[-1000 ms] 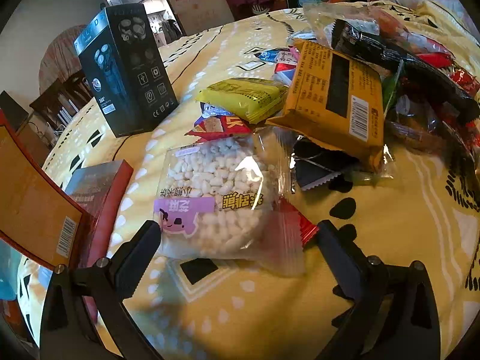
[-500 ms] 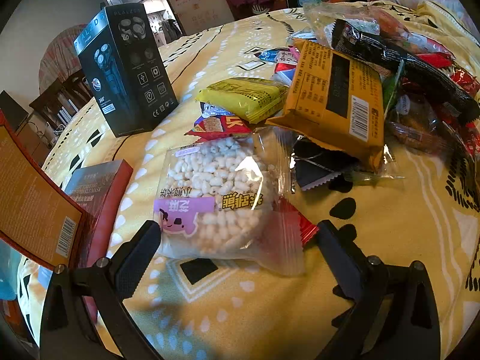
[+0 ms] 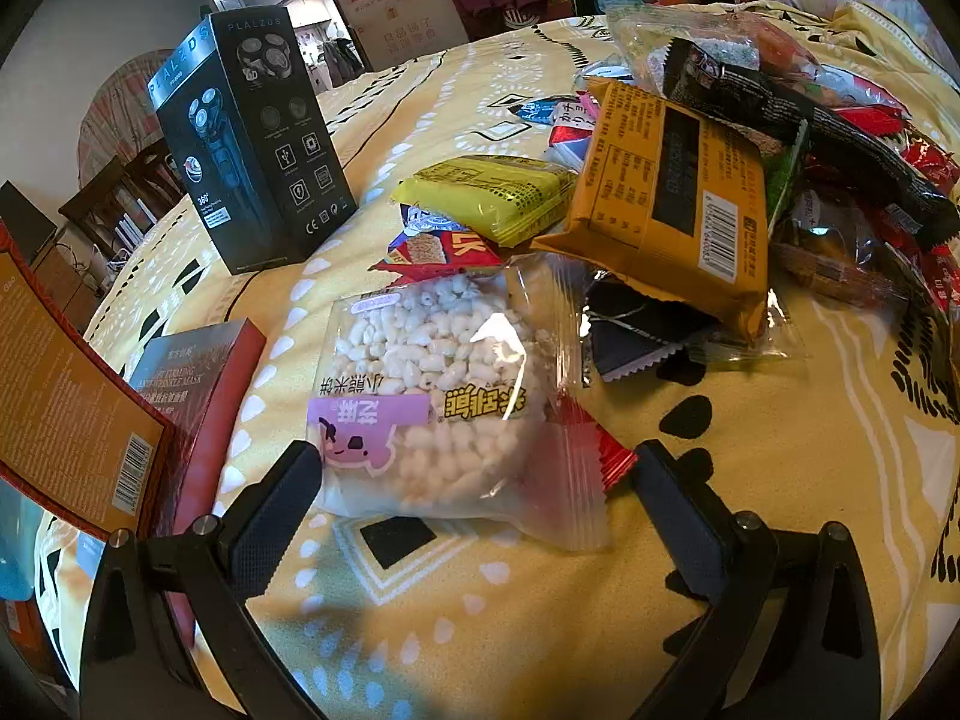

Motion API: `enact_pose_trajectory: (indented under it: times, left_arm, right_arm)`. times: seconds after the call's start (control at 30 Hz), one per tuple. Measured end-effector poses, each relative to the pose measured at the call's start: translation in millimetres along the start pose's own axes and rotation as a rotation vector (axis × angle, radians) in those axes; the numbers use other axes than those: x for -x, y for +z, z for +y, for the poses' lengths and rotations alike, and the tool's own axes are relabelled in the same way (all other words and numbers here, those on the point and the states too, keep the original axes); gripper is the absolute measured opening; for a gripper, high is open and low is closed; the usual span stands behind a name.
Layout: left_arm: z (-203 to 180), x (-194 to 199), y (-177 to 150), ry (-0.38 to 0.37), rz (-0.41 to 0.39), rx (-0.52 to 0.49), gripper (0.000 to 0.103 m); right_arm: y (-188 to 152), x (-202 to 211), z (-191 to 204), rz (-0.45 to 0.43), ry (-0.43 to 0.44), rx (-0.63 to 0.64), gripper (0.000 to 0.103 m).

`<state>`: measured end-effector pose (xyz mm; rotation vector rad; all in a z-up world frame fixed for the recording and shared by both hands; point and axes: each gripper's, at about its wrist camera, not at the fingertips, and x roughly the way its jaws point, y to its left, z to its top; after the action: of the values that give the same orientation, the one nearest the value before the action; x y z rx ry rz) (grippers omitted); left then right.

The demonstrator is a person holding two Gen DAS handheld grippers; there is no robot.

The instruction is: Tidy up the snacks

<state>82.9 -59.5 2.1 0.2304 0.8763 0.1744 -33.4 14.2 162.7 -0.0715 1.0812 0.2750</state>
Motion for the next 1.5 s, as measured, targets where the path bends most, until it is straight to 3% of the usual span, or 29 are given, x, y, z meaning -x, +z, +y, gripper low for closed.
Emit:
enact_pose_trajectory:
  times: [0.2, 0.57, 1.5]
  left_arm:
    - [0.0, -0.1, 0.0, 0.0, 0.0, 0.0, 0.103]
    - [-0.1, -0.1, 0.0, 0.0, 0.0, 0.0, 0.103]
    - [0.2, -0.2, 0.0, 0.0, 0.0, 0.0, 0.103]
  right_arm:
    - [-15.0, 16.3, -2.8, -0.018, -0.047, -0.04, 0.103]
    - [-27.4, 27.2, -8.2, -0.086, -0.053, -0.103, 0.103]
    - [-27.1, 11.7, -10.9, -0.04, -0.075, -0.109, 0.103]
